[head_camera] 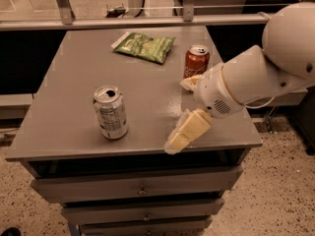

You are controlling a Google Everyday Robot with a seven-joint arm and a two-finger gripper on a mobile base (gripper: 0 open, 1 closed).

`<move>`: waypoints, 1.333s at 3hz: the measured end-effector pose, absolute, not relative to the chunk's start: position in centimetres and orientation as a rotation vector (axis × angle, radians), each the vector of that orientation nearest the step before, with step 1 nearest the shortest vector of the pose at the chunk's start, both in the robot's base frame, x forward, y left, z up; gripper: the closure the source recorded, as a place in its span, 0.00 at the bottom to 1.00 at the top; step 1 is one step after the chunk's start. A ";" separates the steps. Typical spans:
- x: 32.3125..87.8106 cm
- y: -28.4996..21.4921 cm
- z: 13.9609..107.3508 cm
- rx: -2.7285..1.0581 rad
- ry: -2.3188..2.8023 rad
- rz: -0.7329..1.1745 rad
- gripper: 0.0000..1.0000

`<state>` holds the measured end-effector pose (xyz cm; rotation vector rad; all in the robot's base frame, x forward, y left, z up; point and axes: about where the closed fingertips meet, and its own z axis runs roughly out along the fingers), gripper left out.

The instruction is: Knock 7up can over

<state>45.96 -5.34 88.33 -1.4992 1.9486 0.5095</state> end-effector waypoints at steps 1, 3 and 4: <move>47.3 -2.0 87.7 -1.443 1.865 0.617 0.00; 49.2 4.8 88.8 -1.348 1.755 0.766 0.00; 50.4 7.2 88.3 -1.313 1.733 0.789 0.00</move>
Offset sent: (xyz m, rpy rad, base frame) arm 0.0404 0.1034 0.0052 0.3398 -0.0153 0.0464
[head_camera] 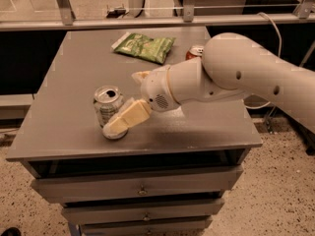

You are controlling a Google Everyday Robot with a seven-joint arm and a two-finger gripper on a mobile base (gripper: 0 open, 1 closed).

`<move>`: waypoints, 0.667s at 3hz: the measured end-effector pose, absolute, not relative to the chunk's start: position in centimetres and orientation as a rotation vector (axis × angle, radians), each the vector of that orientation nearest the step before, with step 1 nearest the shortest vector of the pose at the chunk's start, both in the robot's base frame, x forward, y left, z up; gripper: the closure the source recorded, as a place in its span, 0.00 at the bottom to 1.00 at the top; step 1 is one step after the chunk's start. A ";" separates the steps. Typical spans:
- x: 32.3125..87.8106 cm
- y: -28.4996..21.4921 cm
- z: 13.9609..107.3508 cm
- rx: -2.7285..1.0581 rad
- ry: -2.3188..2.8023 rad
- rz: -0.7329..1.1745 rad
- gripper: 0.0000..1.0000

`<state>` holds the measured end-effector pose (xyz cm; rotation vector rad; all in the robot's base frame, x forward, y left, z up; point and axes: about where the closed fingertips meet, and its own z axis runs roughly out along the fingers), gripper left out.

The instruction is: Knock 7up can over

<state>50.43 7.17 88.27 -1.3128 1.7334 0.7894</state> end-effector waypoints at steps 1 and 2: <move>52.0 8.2 88.3 -1.294 1.717 0.786 0.00; 54.7 9.2 89.9 -1.269 1.701 0.758 0.00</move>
Offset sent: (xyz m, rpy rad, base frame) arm 0.0652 0.0228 0.0229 0.0437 -0.0568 -0.0600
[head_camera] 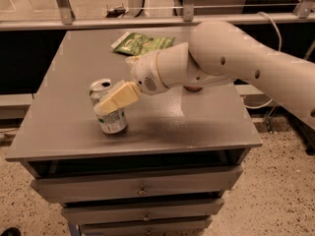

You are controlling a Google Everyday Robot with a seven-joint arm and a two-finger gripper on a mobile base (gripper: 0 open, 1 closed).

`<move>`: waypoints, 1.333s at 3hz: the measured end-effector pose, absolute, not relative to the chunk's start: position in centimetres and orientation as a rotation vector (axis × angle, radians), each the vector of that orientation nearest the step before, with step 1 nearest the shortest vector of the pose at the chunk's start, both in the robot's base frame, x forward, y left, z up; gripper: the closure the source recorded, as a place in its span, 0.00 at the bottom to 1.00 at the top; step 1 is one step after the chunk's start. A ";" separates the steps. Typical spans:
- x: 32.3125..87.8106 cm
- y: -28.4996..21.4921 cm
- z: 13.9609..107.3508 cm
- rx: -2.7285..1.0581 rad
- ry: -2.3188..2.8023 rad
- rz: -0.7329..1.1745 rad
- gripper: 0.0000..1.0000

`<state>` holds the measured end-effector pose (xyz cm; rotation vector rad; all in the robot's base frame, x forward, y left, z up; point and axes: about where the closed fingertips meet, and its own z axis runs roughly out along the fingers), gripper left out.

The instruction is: Knock 7up can over

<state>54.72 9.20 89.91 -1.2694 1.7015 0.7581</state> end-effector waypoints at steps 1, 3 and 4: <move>56.5 9.9 91.3 -1.257 1.697 0.740 0.00; 58.9 11.3 91.4 -1.223 1.730 0.722 0.00; 58.8 10.2 90.4 -1.226 1.725 0.739 0.00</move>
Offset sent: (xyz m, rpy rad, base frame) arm 0.0548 0.0180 0.0258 -0.0129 -0.0150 -0.0623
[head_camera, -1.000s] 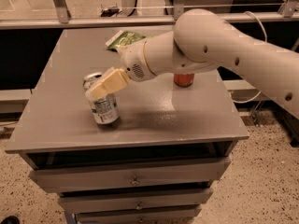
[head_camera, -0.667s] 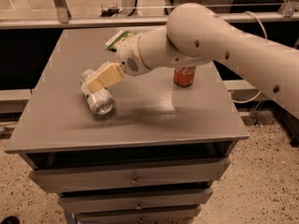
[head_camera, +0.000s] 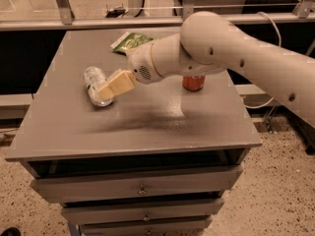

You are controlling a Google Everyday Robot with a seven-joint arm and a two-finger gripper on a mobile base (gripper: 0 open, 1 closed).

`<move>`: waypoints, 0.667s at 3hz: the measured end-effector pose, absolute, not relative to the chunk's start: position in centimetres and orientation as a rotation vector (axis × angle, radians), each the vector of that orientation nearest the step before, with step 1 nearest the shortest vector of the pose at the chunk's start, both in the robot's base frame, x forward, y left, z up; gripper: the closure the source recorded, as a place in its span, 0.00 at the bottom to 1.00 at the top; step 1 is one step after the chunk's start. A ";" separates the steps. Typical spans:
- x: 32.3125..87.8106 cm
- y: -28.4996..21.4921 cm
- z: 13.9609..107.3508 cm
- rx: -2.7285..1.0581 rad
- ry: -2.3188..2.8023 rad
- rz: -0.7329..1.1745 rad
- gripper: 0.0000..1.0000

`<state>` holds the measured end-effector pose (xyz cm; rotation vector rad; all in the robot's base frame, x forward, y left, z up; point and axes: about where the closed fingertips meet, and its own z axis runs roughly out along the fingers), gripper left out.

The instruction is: Knock 7up can over

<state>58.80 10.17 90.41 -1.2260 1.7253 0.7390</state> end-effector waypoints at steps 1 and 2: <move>58.4 7.7 89.8 -1.244 1.692 0.739 0.00; 56.8 2.4 89.6 -1.260 1.634 0.728 0.00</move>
Offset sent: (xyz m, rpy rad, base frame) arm -0.0114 -0.0742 -0.0096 0.0235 -0.0942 0.0597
